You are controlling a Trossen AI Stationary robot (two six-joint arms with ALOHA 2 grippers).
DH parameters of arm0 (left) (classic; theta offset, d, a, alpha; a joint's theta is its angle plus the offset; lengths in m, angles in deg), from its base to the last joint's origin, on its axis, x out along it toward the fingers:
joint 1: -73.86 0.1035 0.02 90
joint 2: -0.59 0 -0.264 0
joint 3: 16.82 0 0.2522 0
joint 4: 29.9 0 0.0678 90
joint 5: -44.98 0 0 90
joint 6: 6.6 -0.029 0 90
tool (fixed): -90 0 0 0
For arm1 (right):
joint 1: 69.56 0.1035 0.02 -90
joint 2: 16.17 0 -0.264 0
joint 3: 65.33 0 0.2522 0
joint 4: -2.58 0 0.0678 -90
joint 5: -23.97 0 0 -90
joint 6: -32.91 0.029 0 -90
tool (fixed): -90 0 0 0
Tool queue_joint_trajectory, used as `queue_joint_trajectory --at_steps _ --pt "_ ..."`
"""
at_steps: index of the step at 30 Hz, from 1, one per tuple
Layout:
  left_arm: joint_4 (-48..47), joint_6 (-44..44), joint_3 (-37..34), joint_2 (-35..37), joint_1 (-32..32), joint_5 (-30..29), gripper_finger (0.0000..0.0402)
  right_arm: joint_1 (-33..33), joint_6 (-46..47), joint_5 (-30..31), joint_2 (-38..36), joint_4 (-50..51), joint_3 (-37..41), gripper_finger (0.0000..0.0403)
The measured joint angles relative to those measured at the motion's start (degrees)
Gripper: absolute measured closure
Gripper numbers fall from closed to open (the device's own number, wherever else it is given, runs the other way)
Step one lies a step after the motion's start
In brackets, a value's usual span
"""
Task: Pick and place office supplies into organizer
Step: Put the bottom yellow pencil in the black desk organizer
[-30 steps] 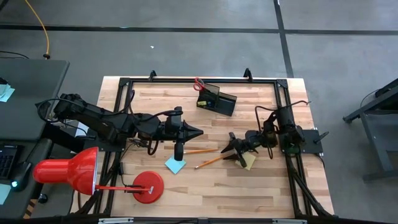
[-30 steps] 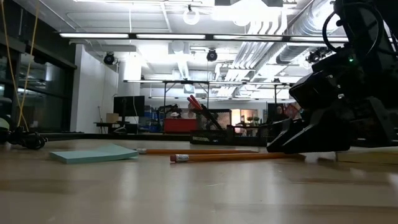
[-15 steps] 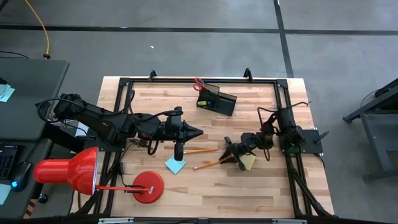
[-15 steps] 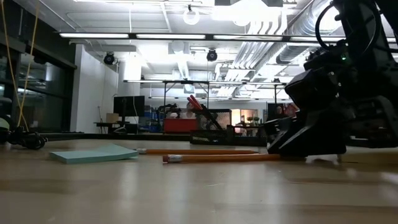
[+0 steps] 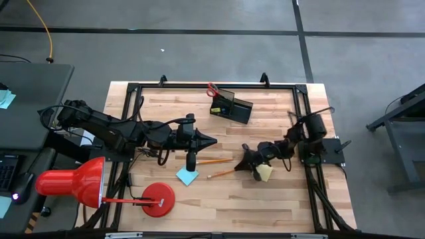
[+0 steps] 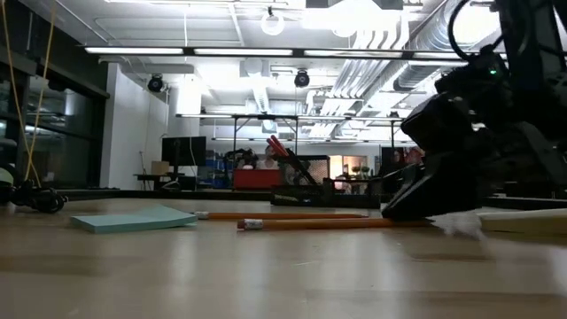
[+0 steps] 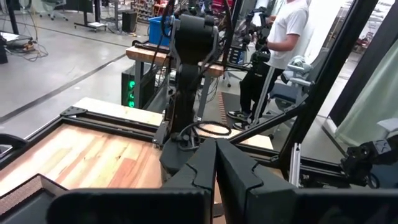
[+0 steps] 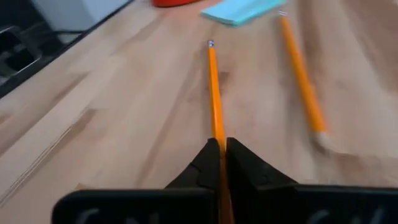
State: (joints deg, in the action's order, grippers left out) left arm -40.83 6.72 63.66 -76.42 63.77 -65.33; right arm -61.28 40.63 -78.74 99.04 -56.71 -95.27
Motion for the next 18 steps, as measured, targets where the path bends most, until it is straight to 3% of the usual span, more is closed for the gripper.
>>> queue_joint_trajectory --at_steps 11,18 --pt "-0.3 -1.5 0.0 0.0 0.0 -0.5 0.0399 -3.8 -2.6 2.7 -18.2 20.8 0.0 0.0402" --pt "-1.8 -1.5 0.0 0.0 0.0 -0.3 0.0399 -3.8 -6.2 0.4 -19.6 23.5 0.0 0.0402"
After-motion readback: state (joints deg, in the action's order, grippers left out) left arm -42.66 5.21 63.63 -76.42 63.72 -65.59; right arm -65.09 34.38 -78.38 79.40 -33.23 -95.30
